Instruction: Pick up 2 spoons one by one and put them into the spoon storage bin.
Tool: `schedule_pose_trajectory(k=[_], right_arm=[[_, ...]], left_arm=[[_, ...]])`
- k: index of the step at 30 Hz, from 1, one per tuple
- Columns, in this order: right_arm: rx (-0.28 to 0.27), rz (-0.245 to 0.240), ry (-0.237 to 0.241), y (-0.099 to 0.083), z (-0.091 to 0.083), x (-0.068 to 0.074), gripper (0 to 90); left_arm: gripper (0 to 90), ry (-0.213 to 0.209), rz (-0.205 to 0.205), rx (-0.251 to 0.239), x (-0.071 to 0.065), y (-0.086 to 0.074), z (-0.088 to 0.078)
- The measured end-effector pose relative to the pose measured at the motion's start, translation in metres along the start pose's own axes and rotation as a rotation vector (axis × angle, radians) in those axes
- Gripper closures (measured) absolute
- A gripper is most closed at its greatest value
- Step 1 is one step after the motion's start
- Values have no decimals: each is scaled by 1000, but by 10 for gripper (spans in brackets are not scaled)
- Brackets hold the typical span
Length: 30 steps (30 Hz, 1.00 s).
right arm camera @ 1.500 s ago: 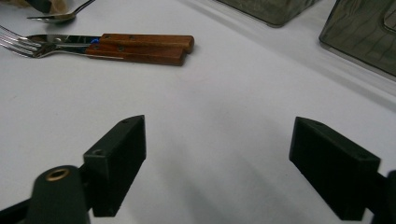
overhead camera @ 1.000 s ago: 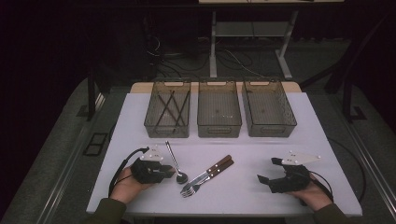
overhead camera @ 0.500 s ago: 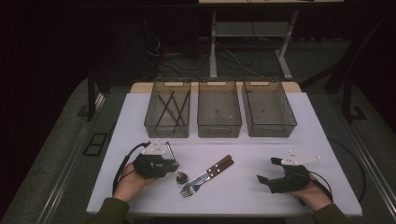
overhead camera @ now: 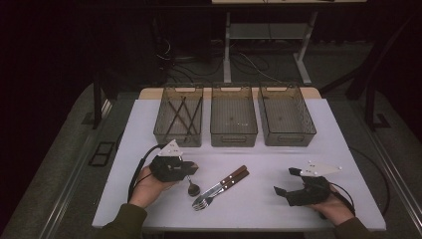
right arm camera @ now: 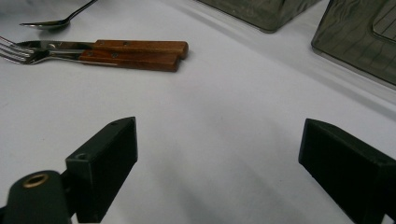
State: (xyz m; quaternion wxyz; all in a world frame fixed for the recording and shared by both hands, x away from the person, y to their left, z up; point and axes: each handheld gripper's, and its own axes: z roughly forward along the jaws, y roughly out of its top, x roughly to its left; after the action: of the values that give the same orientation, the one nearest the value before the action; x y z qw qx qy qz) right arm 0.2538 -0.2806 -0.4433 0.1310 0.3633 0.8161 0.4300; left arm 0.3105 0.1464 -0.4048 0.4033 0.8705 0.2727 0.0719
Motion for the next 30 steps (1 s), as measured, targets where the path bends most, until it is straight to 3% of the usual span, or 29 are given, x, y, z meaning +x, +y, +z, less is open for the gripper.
schedule_pose_trajectory(k=[20, 30], right_arm=[[6, 8, 1, 0, 2, 1, 113], [2, 13, 4, 0, 2, 1, 112]], left_arm=[[741, 40, -16, -78, 13, 40, 12], [740, 39, -32, -117, 17, 55, 23]])
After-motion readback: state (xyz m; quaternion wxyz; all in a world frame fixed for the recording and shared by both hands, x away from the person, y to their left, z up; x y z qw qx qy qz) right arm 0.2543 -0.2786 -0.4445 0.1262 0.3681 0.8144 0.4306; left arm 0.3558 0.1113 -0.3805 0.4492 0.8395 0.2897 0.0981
